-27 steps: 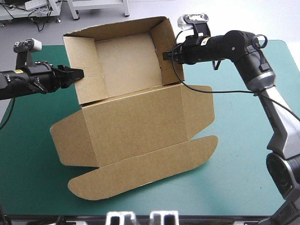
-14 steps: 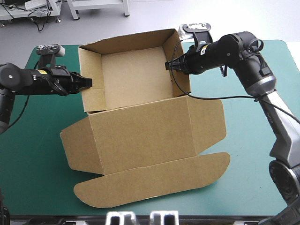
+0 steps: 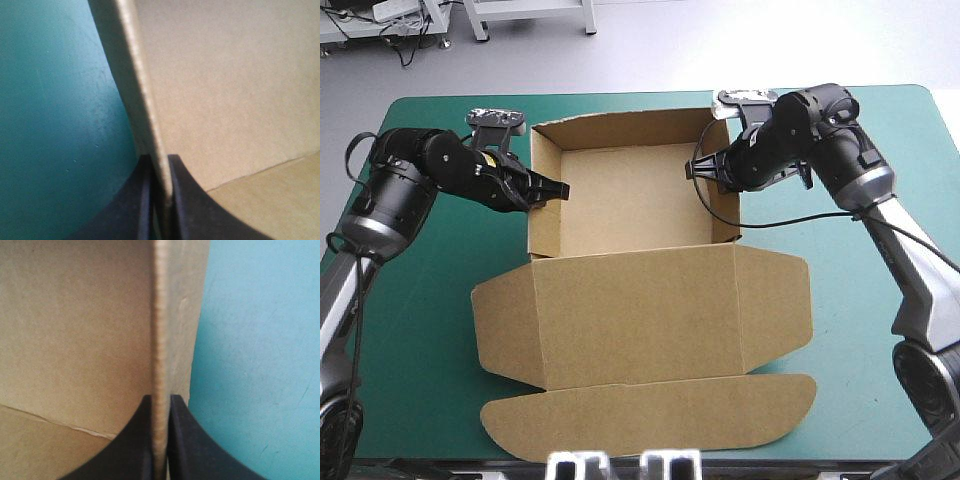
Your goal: Fold the box
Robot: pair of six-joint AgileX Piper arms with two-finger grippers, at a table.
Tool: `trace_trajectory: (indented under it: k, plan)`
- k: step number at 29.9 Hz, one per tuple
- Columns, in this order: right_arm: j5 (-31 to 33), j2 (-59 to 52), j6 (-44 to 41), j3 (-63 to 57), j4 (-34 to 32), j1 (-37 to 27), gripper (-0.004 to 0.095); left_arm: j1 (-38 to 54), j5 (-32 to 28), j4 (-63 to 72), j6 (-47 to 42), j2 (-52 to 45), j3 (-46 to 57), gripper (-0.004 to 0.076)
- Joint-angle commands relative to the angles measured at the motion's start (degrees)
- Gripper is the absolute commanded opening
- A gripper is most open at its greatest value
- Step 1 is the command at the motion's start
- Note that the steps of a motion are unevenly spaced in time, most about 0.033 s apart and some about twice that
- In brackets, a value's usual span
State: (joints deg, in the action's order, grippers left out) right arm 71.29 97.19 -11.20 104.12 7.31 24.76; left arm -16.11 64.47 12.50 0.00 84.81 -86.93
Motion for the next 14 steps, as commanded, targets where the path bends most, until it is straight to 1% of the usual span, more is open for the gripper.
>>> trace_trajectory:
  k: [1, 7, 14]
  plan:
    - [0.3, -0.9, -0.6, -1.0, 6.2, 0.7, 0.0000, -1.3, -2.6, 6.8, 0.0, 1.3, -1.9, -0.0010]
    - [0.3, 3.4, -1.0, -1.2, 7.0, 0.7, 0.0000, -1.3, -2.1, 8.0, -1.0, 6.5, -1.9, -0.0010]
    - [0.3, 9.6, -1.3, -1.2, 7.0, 0.7, 0.0000, -1.3, -3.9, 9.4, -2.3, 11.6, -1.9, -0.0010]
